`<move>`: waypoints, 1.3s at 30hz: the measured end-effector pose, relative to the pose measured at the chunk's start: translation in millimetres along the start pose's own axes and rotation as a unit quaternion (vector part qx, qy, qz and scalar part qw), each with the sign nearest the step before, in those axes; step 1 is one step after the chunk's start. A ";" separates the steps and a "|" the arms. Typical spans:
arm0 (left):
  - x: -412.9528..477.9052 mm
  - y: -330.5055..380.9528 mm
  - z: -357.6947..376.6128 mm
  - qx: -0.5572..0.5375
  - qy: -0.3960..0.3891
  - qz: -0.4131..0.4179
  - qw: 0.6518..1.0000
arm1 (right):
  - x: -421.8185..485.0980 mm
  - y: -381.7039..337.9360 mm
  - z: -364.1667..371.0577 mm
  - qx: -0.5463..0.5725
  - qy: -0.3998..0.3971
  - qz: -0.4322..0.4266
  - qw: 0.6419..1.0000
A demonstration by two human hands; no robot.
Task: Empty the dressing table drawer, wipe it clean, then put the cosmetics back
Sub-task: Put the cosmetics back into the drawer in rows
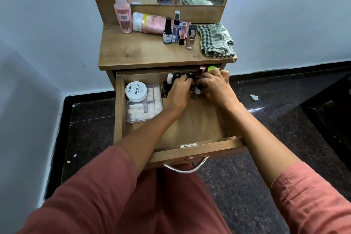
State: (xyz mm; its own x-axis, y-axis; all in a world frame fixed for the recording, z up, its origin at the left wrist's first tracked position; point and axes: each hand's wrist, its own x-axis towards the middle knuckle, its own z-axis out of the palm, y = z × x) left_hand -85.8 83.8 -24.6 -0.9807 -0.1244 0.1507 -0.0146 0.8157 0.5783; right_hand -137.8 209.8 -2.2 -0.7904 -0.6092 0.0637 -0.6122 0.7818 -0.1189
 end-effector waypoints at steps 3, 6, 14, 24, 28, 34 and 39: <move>0.7 -1.0 -0.3 -0.005 0.001 0.001 1.000 | 2.6 0.2 2.8 -0.002 0.016 0.006 1.000; 0.1 -1.1 0.2 -0.003 0.005 0.000 1.000 | 4.5 0.0 6.2 0.000 0.025 0.008 1.000; -2.6 -2.0 -0.9 -0.002 0.005 -0.002 1.000 | 4.5 0.3 9.6 0.026 0.032 0.008 0.999; -1.6 3.2 0.8 -0.054 0.014 -0.032 0.998 | 4.9 -3.8 9.1 0.032 0.046 0.004 0.998; -1.5 3.7 1.1 -0.059 0.017 -0.039 0.997 | 3.6 -5.0 7.6 0.024 0.048 0.004 0.999; -2.2 2.7 -2.6 -0.068 0.021 -0.037 0.997 | 2.5 -7.1 3.0 0.029 0.056 0.003 0.998; 2.8 5.1 -21.1 -0.078 0.074 0.001 0.994 | 10.7 -13.2 -16.4 0.101 0.127 0.002 0.987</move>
State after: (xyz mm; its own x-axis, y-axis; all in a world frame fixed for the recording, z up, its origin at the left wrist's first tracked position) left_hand -84.4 75.7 -4.4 -0.9410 -0.2142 0.2621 0.0292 0.7200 0.6934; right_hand -138.5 195.1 16.3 -0.7891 -0.5331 0.3051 -0.6118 0.7262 -0.3134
